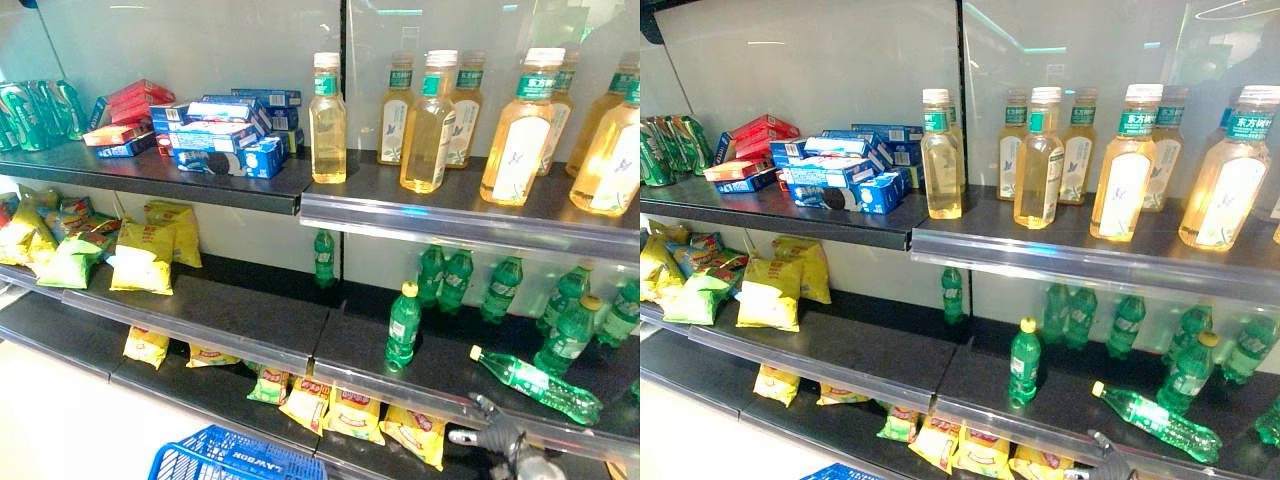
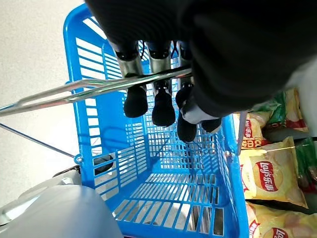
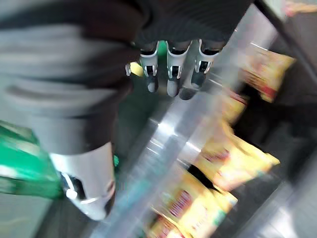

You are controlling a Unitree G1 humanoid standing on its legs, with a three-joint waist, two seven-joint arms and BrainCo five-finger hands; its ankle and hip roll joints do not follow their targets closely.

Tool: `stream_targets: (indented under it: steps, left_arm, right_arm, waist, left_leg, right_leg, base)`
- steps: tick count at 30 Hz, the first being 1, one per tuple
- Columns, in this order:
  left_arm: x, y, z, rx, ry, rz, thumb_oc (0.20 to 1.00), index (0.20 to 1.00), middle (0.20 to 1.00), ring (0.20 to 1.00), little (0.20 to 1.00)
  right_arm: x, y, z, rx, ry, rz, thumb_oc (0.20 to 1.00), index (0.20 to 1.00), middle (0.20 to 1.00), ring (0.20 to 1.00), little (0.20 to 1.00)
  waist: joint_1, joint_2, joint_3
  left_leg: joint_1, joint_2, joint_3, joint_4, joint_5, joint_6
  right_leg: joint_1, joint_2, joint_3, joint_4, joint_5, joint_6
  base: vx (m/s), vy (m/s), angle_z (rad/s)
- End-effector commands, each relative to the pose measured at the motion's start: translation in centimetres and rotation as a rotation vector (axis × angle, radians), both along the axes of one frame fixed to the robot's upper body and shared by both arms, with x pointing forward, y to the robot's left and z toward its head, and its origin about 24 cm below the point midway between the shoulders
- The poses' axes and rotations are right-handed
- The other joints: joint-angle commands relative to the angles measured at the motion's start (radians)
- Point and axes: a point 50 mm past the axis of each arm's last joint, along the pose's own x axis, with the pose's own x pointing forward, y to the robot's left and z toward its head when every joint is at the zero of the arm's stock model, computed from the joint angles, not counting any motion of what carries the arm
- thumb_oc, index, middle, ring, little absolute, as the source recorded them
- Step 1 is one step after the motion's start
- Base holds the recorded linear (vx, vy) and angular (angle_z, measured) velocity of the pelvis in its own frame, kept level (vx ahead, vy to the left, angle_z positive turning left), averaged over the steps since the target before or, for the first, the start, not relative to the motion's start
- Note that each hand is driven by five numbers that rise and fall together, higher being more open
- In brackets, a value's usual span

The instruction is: Pick up the snacks into the basket

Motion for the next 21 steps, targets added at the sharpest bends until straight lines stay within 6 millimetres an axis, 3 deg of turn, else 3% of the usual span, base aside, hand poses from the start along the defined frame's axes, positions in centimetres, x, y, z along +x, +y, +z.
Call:
stream_targets:
  steps: [1,7,13,21]
  left_arm:
    - [1.8,2.9,1.4,0.071,-0.087,0.032,0.2,0.2,0.2,0.2,0.2]
    - [1.4,3.0,1.2,0.074,-0.065,0.03,0.2,0.2,0.2,0.2,0.2]
    - [1.5,3.0,1.2,0.073,-0.061,0.026,0.2,0.2,0.2,0.2,0.2]
    - [3.3,2.4,1.7,0.07,-0.111,-0.012,0.2,0.2,0.2,0.2,0.2]
  right_arm:
    - [2.4,0.4,2.9,0.029,-0.169,0.001,1.0,1.0,1.0,1.0,1.0]
    - [4.3,0.2,5.4,-0.018,-0.254,0.041,1.0,1.0,1.0,1.0,1.0]
    - [5.7,0.6,6.4,-0.043,-0.276,0.065,1.0,1.0,1.0,1.0,1.0]
    - [8.8,2.1,8.6,-0.085,-0.322,0.12,1.0,1.0,1.0,1.0,1.0]
  waist:
    - [-0.003,-0.071,-0.004]
    - [0.002,-0.072,0.0]
    - [0.009,-0.069,0.016]
    - [0.021,-0.05,0.079]
  left_leg:
    - [-0.005,-0.046,0.016,0.001,-0.033,0.021]
    - [-0.005,-0.046,0.018,0.001,-0.033,0.021]
    - [-0.01,-0.046,0.016,0.001,-0.03,0.021]
    - [-0.054,-0.05,0.007,0.011,-0.015,0.02]
  right_leg:
    - [0.043,-0.112,0.024,0.01,-0.071,0.147]
    - [0.044,-0.113,0.023,0.01,-0.07,0.148]
    - [0.04,-0.115,0.022,0.01,-0.069,0.146]
    - [-0.004,-0.121,0.03,0.027,-0.062,0.142]
  base:
    - [0.0,0.0,0.0]
    - [0.0,0.0,0.0]
    - [0.0,0.0,0.0]
    - [-0.08,-0.006,-0.02]
